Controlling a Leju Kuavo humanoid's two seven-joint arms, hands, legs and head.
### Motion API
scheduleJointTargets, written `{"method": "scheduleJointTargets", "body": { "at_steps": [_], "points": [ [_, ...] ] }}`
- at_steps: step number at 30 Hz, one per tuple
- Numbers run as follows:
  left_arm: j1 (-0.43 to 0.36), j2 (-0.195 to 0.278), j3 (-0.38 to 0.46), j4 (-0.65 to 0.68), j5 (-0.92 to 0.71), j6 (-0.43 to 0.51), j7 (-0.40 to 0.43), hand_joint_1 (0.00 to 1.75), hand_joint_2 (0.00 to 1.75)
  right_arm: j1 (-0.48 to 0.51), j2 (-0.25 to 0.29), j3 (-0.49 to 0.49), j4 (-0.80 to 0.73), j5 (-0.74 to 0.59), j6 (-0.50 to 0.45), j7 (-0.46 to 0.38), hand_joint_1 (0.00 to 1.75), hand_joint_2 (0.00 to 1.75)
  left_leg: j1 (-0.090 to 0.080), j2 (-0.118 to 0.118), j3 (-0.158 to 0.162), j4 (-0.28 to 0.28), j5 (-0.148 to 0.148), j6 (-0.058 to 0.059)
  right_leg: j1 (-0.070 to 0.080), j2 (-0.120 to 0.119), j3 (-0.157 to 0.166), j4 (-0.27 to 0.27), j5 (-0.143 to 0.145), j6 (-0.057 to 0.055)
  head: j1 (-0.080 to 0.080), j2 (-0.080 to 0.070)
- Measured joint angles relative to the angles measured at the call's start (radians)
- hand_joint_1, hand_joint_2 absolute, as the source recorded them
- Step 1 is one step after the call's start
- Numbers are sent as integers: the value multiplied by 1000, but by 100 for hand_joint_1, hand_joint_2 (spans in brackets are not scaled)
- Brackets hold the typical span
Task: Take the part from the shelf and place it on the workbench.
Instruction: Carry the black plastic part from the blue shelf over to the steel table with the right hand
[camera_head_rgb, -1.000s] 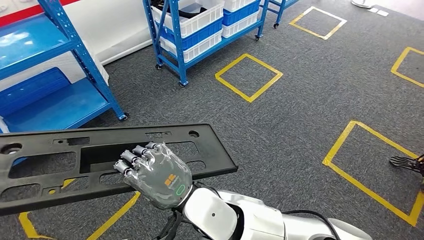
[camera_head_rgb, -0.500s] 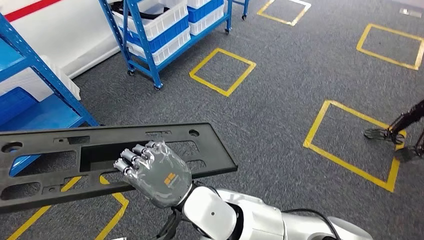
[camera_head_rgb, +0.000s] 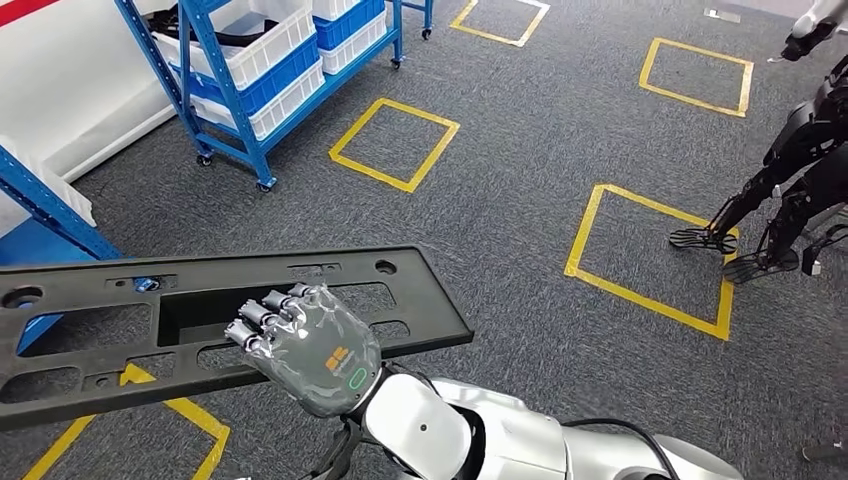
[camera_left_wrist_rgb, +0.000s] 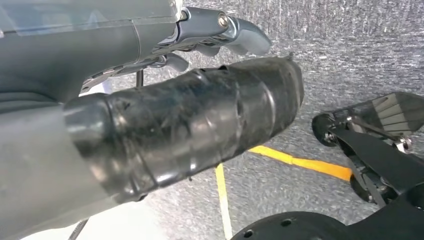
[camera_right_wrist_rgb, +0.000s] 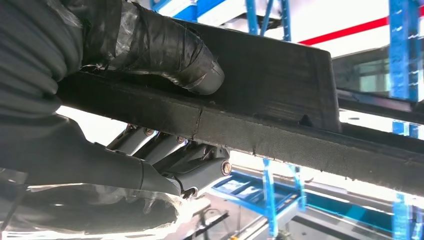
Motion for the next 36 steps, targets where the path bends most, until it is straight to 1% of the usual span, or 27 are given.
{"method": "scheduleJointTargets", "body": {
  "at_steps": [1,2,3,4,5,6,8,9,10,12,13,15,16,18,19,20,21,23,25,27,28,30,32,33,34,35,36],
  "points": [
    [2,0,0,0,0,0,0,0,0,-1,0,0,0,-1,0,0,175,175,-3,9,0,0,-1,4,1,-25,-33,68,-34,1,3,0],
    [3,0,0,0,0,0,0,0,0,0,0,0,1,-2,0,0,175,175,-6,21,0,0,-2,6,0,-39,-66,134,-61,1,4,0],
    [4,0,0,0,0,0,0,0,0,1,-1,0,1,-3,0,0,175,175,-8,31,1,0,-3,7,-1,-45,-87,178,-73,0,4,0],
    [4,0,0,0,0,0,0,0,0,1,-1,0,1,-5,1,0,175,175,-10,42,2,0,-5,8,-1,-48,-92,186,-65,-2,4,0],
    [4,0,0,0,0,-1,0,0,0,1,-1,0,1,-6,1,0,175,175,-11,52,4,0,-7,8,0,-51,-75,154,-41,-5,4,0],
    [3,0,0,0,0,-2,-1,0,0,1,-2,0,1,-7,1,1,175,175,-12,61,8,0,-10,7,3,-61,-40,90,-7,-10,4,0],
    [3,-1,-1,0,0,-3,-2,0,0,-1,-1,0,1,-8,1,1,175,175,-17,77,15,1,-17,0,13,-99,32,-41,37,-23,3,0],
    [3,-1,-1,0,0,-3,-2,0,0,-2,-1,0,1,-8,2,2,175,175,-19,85,18,2,-21,-4,18,-111,52,-79,44,-28,3,0],
    [3,-1,-1,0,0,-3,-2,0,0,-2,-1,0,1,-8,2,2,175,175,-22,94,19,2,-23,-8,22,-113,58,-92,42,-31,3,0],
    [2,-1,-2,0,1,-3,-3,0,0,-3,0,0,1,-8,3,5,175,175,-22,114,24,0,-26,-17,22,-91,58,-99,46,-38,2,0],
    [1,-1,-2,0,1,-3,-3,0,0,-3,0,0,0,-8,4,7,175,175,-20,112,24,6,-34,-21,19,-80,59,-103,49,-42,2,0],
    [1,-1,-2,0,2,-5,-2,0,0,-4,0,0,0,-8,4,9,175,175,-17,74,-3,68,-76,-30,13,-61,64,-112,54,-50,-1,0],
    [1,-1,-2,0,3,-5,-1,0,0,-4,0,0,0,-8,6,11,175,175,-15,47,-33,131,-107,-33,11,-51,64,-113,55,-52,-3,0],
    [3,-1,-3,0,5,-6,4,0,0,-3,-1,0,0,-6,11,16,175,175,-14,21,-101,259,-150,-37,11,-27,64,-112,56,-54,-5,0],
    [3,-1,-4,0,7,-7,8,0,0,-2,-2,0,0,-4,15,19,175,175,-14,17,-121,286,-146,-38,11,-14,64,-110,55,-54,-5,0],
    [4,-1,-4,0,8,-8,12,0,0,-1,-3,0,0,-2,18,21,175,175,-14,15,-121,273,-122,-37,11,0,65,-108,55,-54,-5,0],
    [5,0,-5,0,9,-11,16,0,0,-1,-4,0,0,1,20,24,175,175,-14,10,-104,222,-82,-36,10,13,66,-106,54,-53,-5,0],
    [7,2,-6,0,11,-18,24,0,0,-2,-5,0,-1,7,23,31,175,175,-12,-24,-51,87,-12,-28,10,37,64,-99,51,-48,-4,0],
    [5,4,-8,1,11,-25,29,0,0,-2,-6,0,-1,14,25,38,175,175,-12,-53,-22,18,6,-20,8,56,56,-95,52,-38,-4,0],
    [-1,6,-12,1,11,-33,32,0,0,-2,-8,0,0,22,24,46,175,175,-13,-44,-19,10,6,-13,6,73,50,-96,57,-27,-4,0],
    [-3,7,-13,1,10,-37,34,0,0,-2,-9,0,0,26,24,49,175,175,-12,-33,-16,5,9,-8,8,69,47,-93,54,-22,-4,0],
    [-2,9,-15,1,8,-43,36,0,0,-3,-10,-1,0,33,22,54,175,175,-9,-10,-11,-5,14,5,11,25,22,-40,17,-13,1,0],
    [3,12,-16,1,4,-45,36,0,0,-3,-12,-1,0,40,22,58,175,175,-13,13,-10,-7,14,12,7,-27,-36,83,-47,-5,5,0],
    [4,14,-17,1,2,-45,35,0,0,-1,-14,-1,1,44,21,62,175,175,-14,24,-10,-7,14,13,4,-38,-64,139,-69,-2,5,0],
    [4,15,-18,1,0,-45,33,0,0,0,-17,-1,1,46,22,66,175,175,-15,35,-10,-6,13,14,1,-43,-79,170,-73,1,5,0],
    [4,16,-18,1,-2,-45,30,0,0,0,-21,-1,1,49,23,70,175,175,-15,45,-9,-6,12,13,-1,-46,-75,163,-59,2,5,0],
    [3,16,-19,1,-5,-45,26,0,0,0,-25,-1,-1,52,25,75,175,175,-15,54,-8,-6,11,12,-3,-52,-50,118,-31,2,5,0]
  ]
}}
